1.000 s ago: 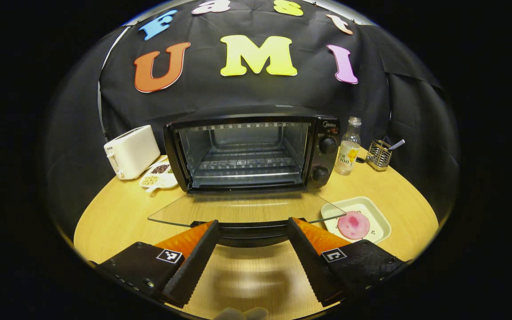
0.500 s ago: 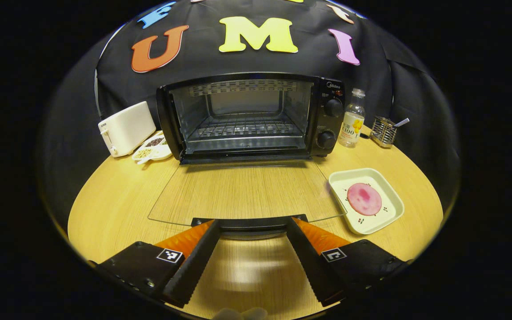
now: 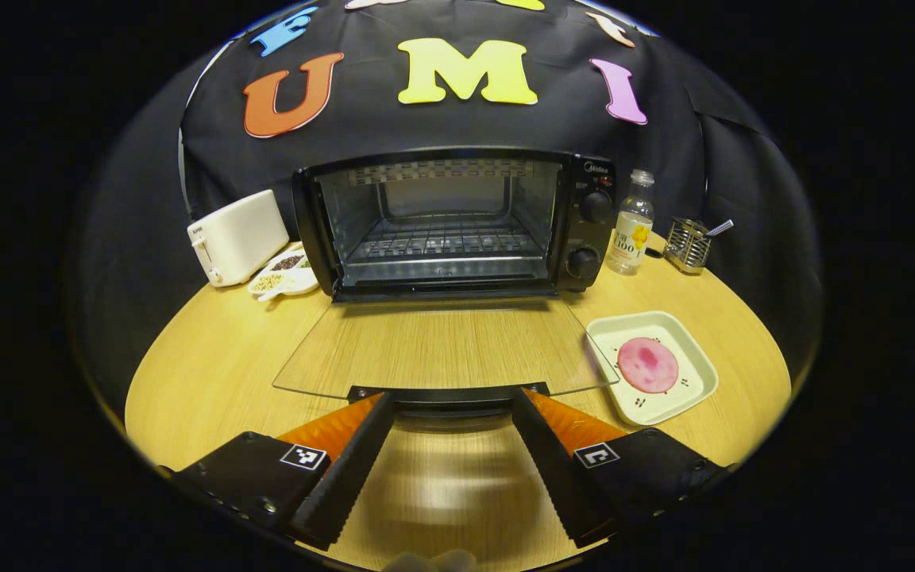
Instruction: Open the electric oven with the left hand, put the food in, and close the electric oven.
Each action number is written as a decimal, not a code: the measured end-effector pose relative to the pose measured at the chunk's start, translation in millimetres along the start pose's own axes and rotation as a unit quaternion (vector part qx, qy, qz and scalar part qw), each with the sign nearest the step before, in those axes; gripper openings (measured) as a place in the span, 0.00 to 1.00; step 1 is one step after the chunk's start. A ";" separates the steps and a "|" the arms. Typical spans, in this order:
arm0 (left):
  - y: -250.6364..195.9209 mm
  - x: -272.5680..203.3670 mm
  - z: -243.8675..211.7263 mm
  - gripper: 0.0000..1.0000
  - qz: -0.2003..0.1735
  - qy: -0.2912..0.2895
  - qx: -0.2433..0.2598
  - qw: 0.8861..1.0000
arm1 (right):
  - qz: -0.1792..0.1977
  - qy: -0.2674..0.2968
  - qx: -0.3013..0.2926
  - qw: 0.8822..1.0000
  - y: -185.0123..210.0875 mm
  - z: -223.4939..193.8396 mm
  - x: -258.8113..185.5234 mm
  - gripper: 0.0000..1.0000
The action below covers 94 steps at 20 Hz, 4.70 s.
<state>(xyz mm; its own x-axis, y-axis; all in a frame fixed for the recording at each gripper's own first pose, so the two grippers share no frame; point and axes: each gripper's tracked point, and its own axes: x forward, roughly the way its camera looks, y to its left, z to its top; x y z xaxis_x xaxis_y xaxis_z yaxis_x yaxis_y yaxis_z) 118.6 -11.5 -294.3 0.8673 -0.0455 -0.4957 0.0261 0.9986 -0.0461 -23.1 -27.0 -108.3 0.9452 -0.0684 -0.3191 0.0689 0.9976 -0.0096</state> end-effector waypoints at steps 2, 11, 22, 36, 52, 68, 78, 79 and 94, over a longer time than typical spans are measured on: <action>3.5 -21.3 13.6 0.97 0.002 -0.025 0.000 1.000 | 0.015 0.009 -0.002 1.000 4.3 -7.0 17.1 0.96; 30.7 -161.0 71.1 0.97 0.028 -0.114 0.002 0.993 | 0.090 0.110 -0.003 0.990 36.4 -76.4 137.8 0.96; 67.6 -241.8 126.1 0.97 0.135 -0.151 -0.046 0.978 | 0.167 0.269 0.064 0.946 82.3 -162.9 258.8 0.59; 71.6 -266.4 111.0 0.97 0.223 -0.120 -0.093 0.963 | 0.161 0.433 0.071 0.884 86.4 -184.1 299.9 0.09; 83.0 -245.0 127.5 0.97 0.156 -0.150 -0.085 0.972 | 0.206 0.385 0.361 0.824 84.1 -166.9 283.2 0.04; 135.3 -238.5 135.6 0.97 0.070 -0.145 -0.013 0.987 | 0.119 0.259 0.532 0.798 246.4 -121.9 197.9 0.00; 140.9 -252.8 134.7 0.97 0.083 -0.151 -0.017 0.985 | 0.129 0.260 0.525 0.800 349.8 -123.9 224.6 0.00; 143.6 -251.9 133.1 0.97 0.087 -0.148 -0.016 0.985 | 0.125 0.255 0.529 0.800 349.6 -119.8 234.6 0.00; 181.3 -235.2 128.4 0.97 0.144 -0.123 -0.033 0.981 | 0.113 0.175 0.519 0.829 343.4 -58.7 376.2 0.04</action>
<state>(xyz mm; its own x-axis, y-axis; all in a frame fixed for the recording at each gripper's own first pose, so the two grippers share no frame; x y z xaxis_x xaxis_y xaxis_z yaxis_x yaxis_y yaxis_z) -16.8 183.8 -74.7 0.9277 0.2552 -0.2726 -0.2637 0.9646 0.0055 337.5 290.6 -287.3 0.8335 0.3083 -0.4586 0.3115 0.4234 0.8507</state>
